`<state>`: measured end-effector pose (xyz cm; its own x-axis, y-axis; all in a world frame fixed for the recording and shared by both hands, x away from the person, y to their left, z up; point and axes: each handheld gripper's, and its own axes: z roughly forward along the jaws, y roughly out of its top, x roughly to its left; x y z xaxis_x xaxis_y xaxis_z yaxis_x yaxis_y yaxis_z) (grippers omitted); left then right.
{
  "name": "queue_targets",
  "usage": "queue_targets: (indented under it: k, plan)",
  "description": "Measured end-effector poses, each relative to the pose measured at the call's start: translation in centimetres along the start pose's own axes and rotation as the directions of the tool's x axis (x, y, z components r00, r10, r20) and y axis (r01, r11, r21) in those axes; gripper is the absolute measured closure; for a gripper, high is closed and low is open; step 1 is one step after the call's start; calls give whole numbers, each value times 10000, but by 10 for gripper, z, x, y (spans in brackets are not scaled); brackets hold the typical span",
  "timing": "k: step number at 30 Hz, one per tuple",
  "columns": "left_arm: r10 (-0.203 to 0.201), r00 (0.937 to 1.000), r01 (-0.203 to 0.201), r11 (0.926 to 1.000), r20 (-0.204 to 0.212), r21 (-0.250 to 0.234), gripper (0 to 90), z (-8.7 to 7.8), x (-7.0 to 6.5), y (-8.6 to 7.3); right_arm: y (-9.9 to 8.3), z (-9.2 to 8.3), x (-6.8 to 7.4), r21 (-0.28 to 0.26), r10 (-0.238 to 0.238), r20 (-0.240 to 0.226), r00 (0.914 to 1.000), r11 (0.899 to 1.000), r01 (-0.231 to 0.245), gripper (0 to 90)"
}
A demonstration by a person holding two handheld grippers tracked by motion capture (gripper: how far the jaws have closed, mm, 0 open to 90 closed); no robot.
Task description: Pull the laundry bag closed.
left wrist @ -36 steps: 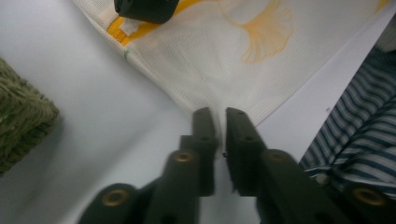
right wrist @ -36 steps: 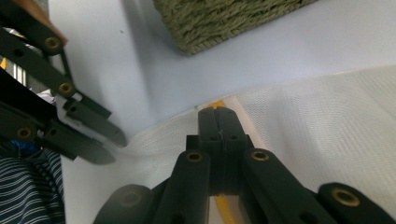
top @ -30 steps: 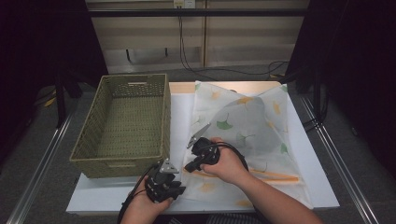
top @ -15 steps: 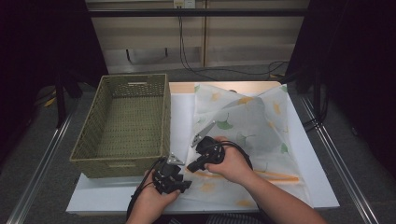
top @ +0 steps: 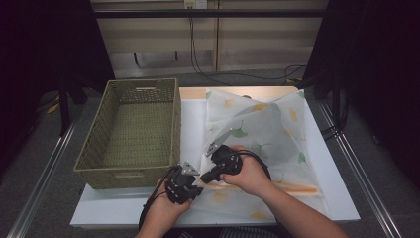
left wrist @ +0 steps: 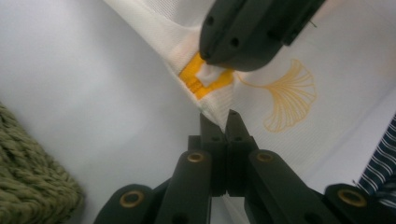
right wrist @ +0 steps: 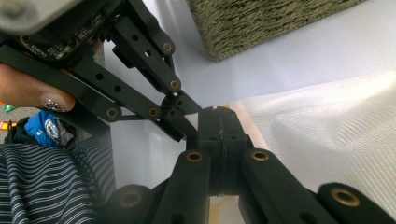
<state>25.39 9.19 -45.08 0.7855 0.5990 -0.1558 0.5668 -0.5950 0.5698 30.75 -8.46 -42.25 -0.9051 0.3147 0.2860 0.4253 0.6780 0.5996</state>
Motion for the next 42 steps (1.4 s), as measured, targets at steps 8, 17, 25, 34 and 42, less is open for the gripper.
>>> queue_targets:
  k: [8,17,25,34,42]
  plan:
    - [45,9999,-45,10000,149,22,900,-1,-2,-4,-5,-1,3,130,68,-56,10000,9999,-67,900]
    - [110,9997,-109,9999,200,-39,900,-4,-6,-4,-13,-5,1,-97,301,-182,9994,9995,-302,900]
    - [46,9992,-45,10000,386,-25,894,-4,-5,-2,-15,-7,4,-57,385,-161,9991,9992,-386,900]
    - [67,9999,-64,9996,99,-281,760,-7,-5,5,-10,-7,10,127,-2,24,10000,9999,2,900]
    - [181,9998,-182,9996,-50,-221,898,-8,-6,2,-14,-6,5,31,241,-50,9997,9997,-241,900]
